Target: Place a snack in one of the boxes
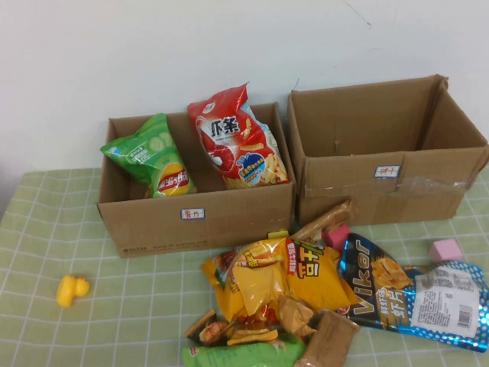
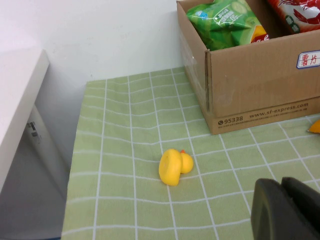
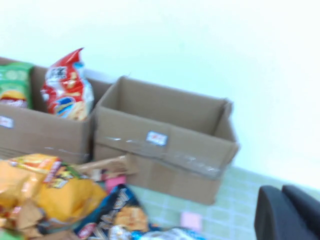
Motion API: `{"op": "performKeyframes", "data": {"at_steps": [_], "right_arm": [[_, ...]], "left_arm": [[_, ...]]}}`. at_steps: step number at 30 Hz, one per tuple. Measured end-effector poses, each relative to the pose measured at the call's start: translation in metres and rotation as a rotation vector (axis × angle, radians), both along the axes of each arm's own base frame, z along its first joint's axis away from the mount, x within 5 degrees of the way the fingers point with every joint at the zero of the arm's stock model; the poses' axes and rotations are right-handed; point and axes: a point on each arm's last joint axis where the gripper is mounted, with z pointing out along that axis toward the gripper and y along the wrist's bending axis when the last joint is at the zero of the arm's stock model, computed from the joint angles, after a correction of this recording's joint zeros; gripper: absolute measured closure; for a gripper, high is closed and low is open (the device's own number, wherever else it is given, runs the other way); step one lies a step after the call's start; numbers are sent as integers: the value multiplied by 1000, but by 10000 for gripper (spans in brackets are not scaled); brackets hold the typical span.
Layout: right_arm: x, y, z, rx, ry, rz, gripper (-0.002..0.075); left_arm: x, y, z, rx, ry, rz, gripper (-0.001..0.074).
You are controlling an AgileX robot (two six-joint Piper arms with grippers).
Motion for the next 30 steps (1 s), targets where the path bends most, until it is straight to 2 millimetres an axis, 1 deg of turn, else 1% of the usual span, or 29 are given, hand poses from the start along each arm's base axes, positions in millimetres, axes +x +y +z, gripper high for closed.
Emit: {"op": "performKeyframes", "data": {"at_steps": [3,8,9,12,16,18,23,27,30], "right_arm": [[9,3,-11,29,5,12,728],[31,6,-40,40,-13,6,728],[39,8,-57,45,3,1,728],[50,9,-85,53,29,-9,728],[60,9,-115,60,15,-21,728],[62,10,-126,65,13,-26,728],[62,8,-135,83,70,-52,728],[61,4,-140,123,139,-138,728],[61,1,-141,145,155,-186,728]], "left_arm": [[0,0,0,0,0,0,736],[0,0,0,0,0,0,736],[0,0,0,0,0,0,736],[0,0,0,0,0,0,736],[0,0,0,0,0,0,736],[0,0,0,0,0,0,736],[0,0,0,0,0,0,736],[0,0,0,0,0,0,736],[0,0,0,0,0,0,736]]}}
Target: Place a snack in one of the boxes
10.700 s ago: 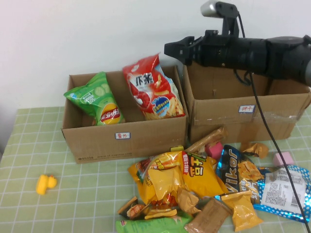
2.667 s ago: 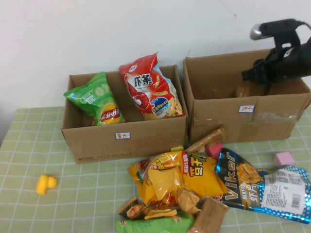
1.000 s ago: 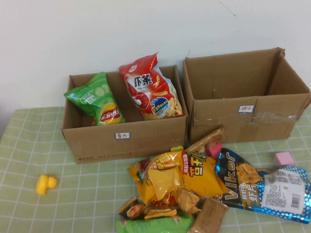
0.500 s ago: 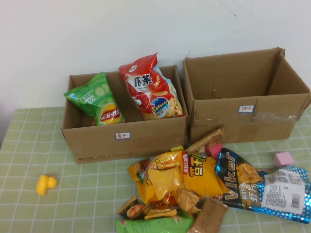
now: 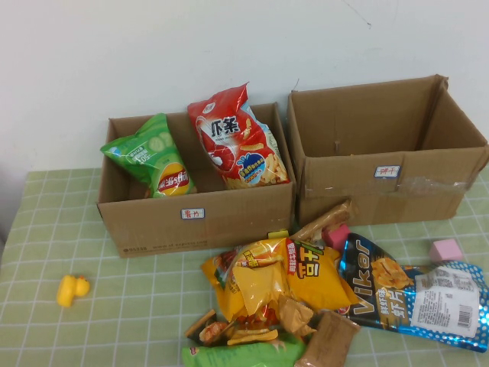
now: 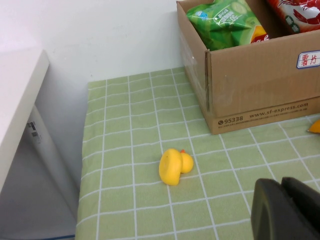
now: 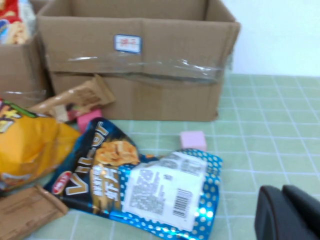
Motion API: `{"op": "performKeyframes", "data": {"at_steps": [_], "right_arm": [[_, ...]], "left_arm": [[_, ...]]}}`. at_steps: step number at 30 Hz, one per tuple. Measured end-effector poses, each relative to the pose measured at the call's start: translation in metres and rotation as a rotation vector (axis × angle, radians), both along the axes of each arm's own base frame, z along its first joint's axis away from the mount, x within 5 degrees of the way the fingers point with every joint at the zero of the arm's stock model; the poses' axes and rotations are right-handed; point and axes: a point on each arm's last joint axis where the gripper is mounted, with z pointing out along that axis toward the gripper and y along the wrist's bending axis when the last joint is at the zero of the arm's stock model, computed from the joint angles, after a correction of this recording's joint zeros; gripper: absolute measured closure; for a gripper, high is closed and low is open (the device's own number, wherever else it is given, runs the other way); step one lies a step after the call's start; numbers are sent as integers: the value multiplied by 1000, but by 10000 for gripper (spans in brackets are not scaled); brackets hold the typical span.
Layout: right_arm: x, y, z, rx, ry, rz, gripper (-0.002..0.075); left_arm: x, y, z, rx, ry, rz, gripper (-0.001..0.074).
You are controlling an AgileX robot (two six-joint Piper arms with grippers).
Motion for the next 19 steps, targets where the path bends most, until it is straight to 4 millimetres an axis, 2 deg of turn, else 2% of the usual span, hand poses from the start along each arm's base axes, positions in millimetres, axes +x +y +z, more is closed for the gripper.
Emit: {"op": "performKeyframes", "data": {"at_steps": [19], "right_arm": [[0,-3,0,-18,13,-49,728]], "left_arm": [[0,0,0,0,0,0,738]]}}
